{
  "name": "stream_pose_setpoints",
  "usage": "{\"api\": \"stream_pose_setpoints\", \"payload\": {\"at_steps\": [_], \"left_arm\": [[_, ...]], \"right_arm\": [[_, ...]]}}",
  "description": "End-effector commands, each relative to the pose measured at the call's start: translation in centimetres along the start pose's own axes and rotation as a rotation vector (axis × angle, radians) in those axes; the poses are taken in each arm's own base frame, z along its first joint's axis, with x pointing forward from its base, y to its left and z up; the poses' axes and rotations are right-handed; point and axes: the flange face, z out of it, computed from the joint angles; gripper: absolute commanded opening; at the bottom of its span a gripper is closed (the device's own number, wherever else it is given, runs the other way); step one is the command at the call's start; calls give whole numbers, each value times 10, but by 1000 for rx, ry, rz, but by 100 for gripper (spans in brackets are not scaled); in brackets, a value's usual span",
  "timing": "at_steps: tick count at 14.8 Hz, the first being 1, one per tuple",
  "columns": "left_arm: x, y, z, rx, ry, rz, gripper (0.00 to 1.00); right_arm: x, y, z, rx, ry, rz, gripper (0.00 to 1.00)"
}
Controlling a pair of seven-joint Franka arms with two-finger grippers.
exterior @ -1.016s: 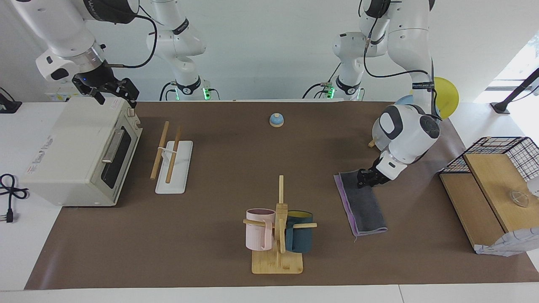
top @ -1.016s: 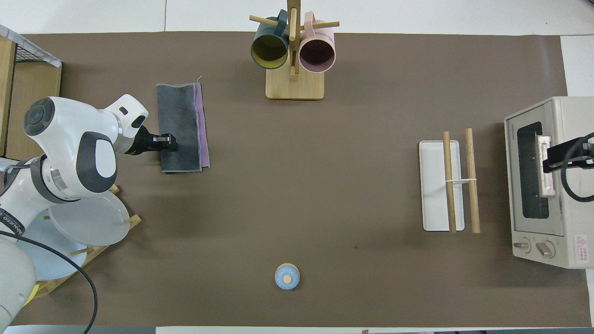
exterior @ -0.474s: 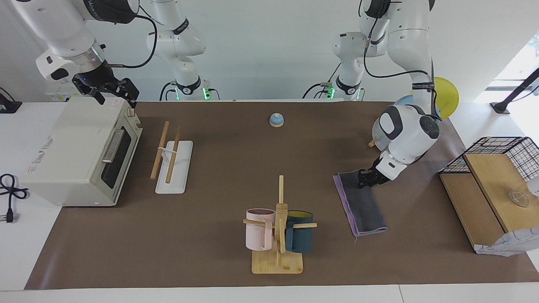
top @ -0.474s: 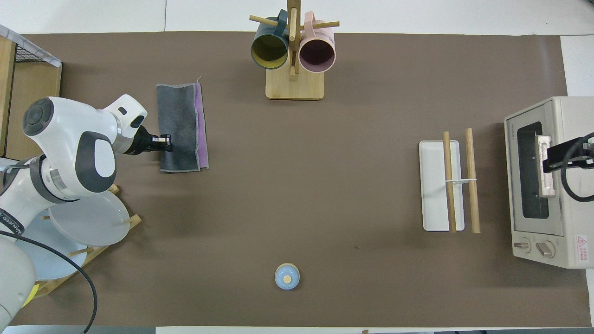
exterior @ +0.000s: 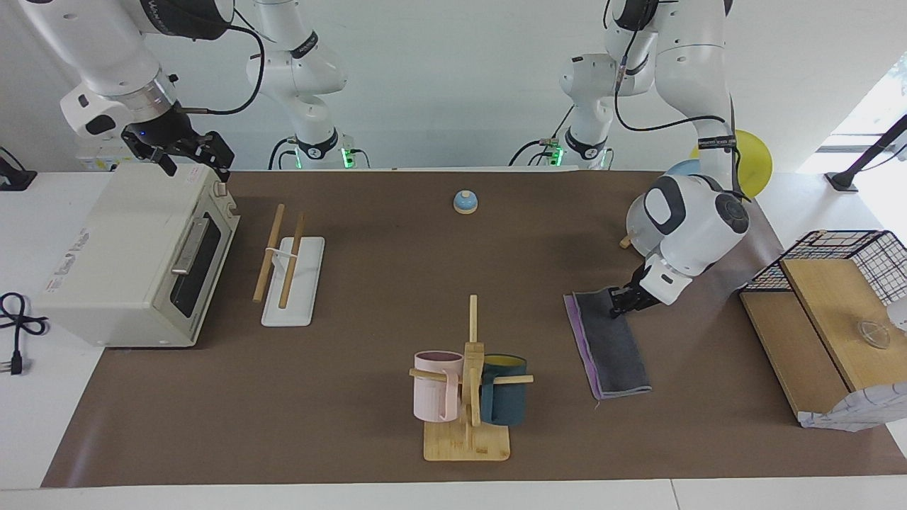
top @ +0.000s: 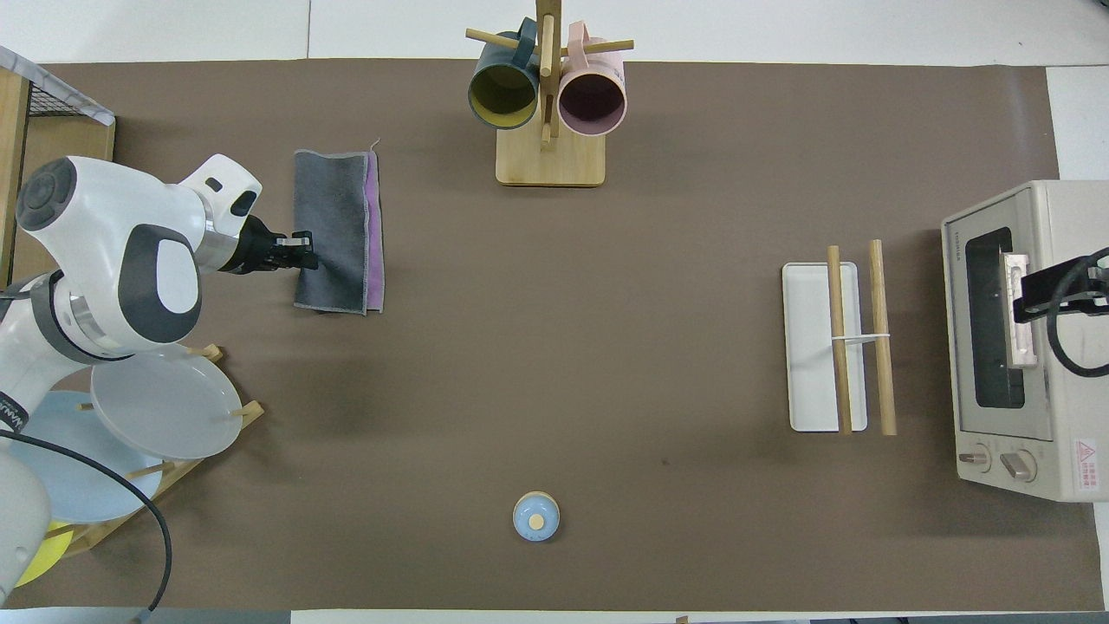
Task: Fold towel and hang on rack
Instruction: 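Lift the folded towel with the left gripper while the right gripper approaches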
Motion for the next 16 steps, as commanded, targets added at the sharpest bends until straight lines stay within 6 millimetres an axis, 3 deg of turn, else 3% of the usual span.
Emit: {"api": "stream_pose_setpoints", "payload": {"at_steps": [1, 6, 11, 16], "left_arm": [[4, 8, -35, -15, -34, -98, 0], [17, 45, -96, -36, -41, -315, 0], [2, 79, -121, -36, -59, -663, 0], [-17, 117, -144, -66, -54, -901, 0]], "right_arm": [[-4, 3, 0, 0, -7, -17, 100], [-4, 3, 0, -1, -7, -17, 100], [-4, 2, 0, 0, -8, -17, 100], [5, -1, -5, 1, 56, -33, 100]]}}
